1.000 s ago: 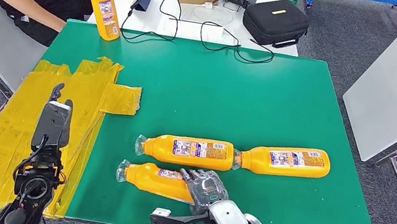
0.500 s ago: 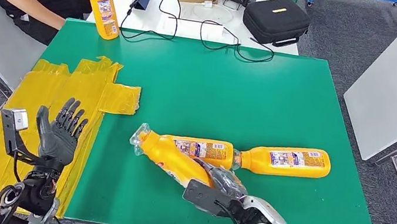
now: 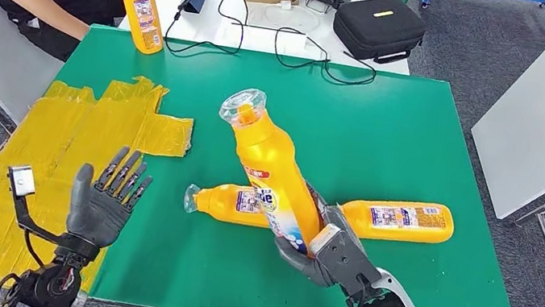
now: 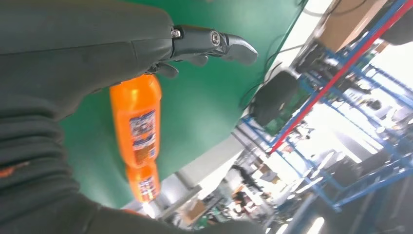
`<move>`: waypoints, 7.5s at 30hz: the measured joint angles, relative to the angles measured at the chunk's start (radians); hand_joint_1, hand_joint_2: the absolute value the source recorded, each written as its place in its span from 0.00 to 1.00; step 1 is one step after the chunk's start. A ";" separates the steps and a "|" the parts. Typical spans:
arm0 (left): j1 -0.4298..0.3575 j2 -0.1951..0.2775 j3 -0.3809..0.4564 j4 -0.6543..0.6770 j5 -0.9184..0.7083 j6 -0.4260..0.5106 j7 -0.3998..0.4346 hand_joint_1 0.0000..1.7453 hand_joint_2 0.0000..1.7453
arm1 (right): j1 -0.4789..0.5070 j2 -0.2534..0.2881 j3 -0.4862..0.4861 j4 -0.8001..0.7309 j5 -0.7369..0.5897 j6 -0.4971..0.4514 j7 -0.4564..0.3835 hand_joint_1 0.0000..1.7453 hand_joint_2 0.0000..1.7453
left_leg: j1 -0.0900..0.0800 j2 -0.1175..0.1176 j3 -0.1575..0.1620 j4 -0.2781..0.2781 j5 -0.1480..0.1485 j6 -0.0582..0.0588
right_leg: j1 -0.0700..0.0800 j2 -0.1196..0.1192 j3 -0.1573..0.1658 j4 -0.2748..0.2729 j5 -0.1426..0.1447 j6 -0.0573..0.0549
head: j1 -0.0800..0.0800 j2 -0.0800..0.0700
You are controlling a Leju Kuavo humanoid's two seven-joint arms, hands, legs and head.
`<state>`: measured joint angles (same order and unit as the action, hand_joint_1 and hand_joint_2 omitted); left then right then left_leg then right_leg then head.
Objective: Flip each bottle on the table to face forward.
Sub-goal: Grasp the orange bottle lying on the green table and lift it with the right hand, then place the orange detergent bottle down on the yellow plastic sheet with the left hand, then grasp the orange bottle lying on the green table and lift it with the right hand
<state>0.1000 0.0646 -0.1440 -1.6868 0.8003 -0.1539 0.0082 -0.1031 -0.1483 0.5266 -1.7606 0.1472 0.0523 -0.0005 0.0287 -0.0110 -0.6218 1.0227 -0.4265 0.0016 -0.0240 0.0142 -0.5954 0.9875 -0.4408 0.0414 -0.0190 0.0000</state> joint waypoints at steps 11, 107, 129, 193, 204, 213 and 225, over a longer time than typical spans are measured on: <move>-0.085 0.009 -0.105 0.001 -0.049 0.041 -0.008 0.00 1.00 | -0.161 0.117 0.021 0.164 0.051 0.004 0.105 1.00 1.00 | 0.000 0.000 0.000 0.000 0.001 0.000 | 0.000 0.000 0.000 0.001 0.001 0.000 | 0.000 0.000; -0.346 -0.066 -0.213 0.115 -0.019 0.426 -0.072 1.00 1.00 | -0.455 0.407 0.400 0.635 0.636 -0.199 0.276 1.00 1.00 | 0.000 0.000 -0.002 0.000 0.002 0.000 | 0.000 0.000 -0.002 0.001 0.000 0.000 | 0.000 0.000; -0.312 -0.053 -0.191 0.014 -0.277 0.475 -0.203 1.00 1.00 | -0.444 0.386 0.396 0.627 0.690 -0.193 0.324 0.00 0.00 | 0.000 0.000 -0.002 0.000 0.002 0.000 | 0.000 0.000 -0.002 0.001 0.000 0.000 | 0.000 0.000; -0.330 0.035 0.016 0.597 -1.616 0.543 0.033 0.00 0.00 | -0.426 0.046 0.337 0.555 0.634 0.101 0.202 0.00 1.00 | 0.000 -0.001 -0.002 0.000 0.002 0.000 | 0.000 0.000 -0.002 0.001 0.001 0.001 | 0.000 0.000; -0.281 0.020 0.031 0.486 -1.329 0.563 -0.046 0.00 0.00 | -0.464 0.049 0.353 0.629 0.629 0.100 0.198 0.00 1.00 | 0.000 0.000 -0.002 0.000 0.002 0.000 | 0.000 0.000 -0.002 0.001 0.001 0.001 | 0.000 0.000; -0.201 0.033 -0.001 0.254 -0.982 0.615 -0.120 0.00 0.00 | -0.546 0.100 0.420 0.798 0.646 0.091 0.139 0.00 1.00 | 0.000 0.000 -0.002 0.000 0.002 0.000 | 0.000 0.000 -0.002 0.001 0.001 0.001 | 0.000 0.000; -0.191 0.096 -0.079 0.121 -0.830 0.670 -0.171 0.00 0.00 | -0.607 0.198 0.592 1.045 0.727 0.039 0.064 1.00 1.00 | 0.001 0.002 0.007 0.000 0.000 -0.001 | 0.000 0.004 0.004 0.000 0.000 0.000 | 0.000 0.000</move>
<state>-0.0910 0.1605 -0.2227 -1.5654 -0.0301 0.5158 -0.1631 -0.7105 0.0493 1.1185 -0.7155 0.8742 0.0913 0.0636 0.0294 -0.0087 -0.6149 1.0227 -0.4265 0.0006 -0.0236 0.0178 -0.5917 0.9877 -0.4404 0.0415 -0.0191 0.0000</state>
